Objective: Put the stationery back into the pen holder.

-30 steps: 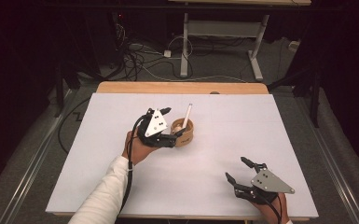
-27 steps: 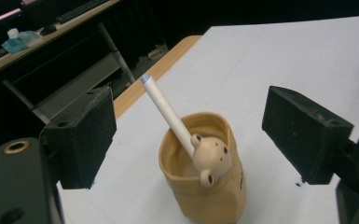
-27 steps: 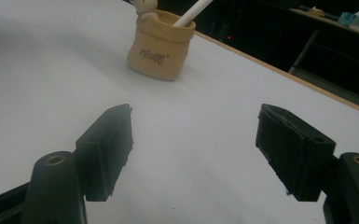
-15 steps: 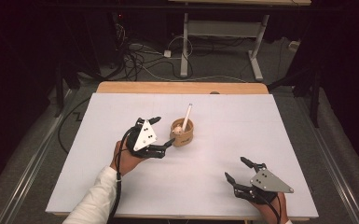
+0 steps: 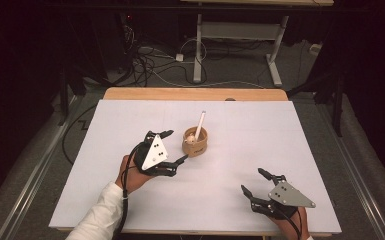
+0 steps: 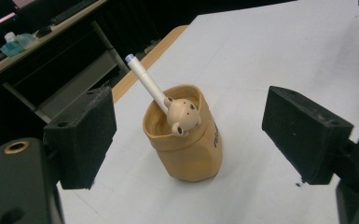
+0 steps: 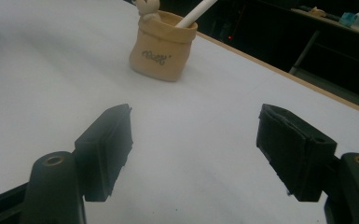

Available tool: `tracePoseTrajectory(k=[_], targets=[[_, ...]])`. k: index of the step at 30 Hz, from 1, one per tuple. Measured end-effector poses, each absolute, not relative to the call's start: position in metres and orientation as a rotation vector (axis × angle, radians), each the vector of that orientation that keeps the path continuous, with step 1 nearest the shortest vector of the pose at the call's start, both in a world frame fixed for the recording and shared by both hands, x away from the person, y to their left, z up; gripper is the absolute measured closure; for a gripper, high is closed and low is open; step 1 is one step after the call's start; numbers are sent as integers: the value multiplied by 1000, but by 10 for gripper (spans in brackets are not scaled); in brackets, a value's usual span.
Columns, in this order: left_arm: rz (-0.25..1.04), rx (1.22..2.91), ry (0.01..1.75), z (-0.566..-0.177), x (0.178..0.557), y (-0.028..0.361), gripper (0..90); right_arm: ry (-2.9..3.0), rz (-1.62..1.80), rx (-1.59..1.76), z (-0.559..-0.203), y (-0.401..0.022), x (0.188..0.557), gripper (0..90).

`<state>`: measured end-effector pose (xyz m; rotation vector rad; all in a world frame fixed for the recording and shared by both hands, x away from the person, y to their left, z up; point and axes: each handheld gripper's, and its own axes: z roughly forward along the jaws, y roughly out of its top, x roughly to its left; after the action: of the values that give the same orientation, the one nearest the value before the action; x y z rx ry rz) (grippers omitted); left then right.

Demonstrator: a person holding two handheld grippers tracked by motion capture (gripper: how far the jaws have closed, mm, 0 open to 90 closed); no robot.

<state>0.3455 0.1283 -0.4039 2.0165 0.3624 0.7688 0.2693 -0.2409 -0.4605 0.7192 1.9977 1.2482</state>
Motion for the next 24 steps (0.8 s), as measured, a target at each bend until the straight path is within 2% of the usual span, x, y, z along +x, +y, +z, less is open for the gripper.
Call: tracePoseTrajectory(k=[24], targets=[[836,2020,368,-418,311,162,168,1988,1242,722,-459,-241,268,256]])
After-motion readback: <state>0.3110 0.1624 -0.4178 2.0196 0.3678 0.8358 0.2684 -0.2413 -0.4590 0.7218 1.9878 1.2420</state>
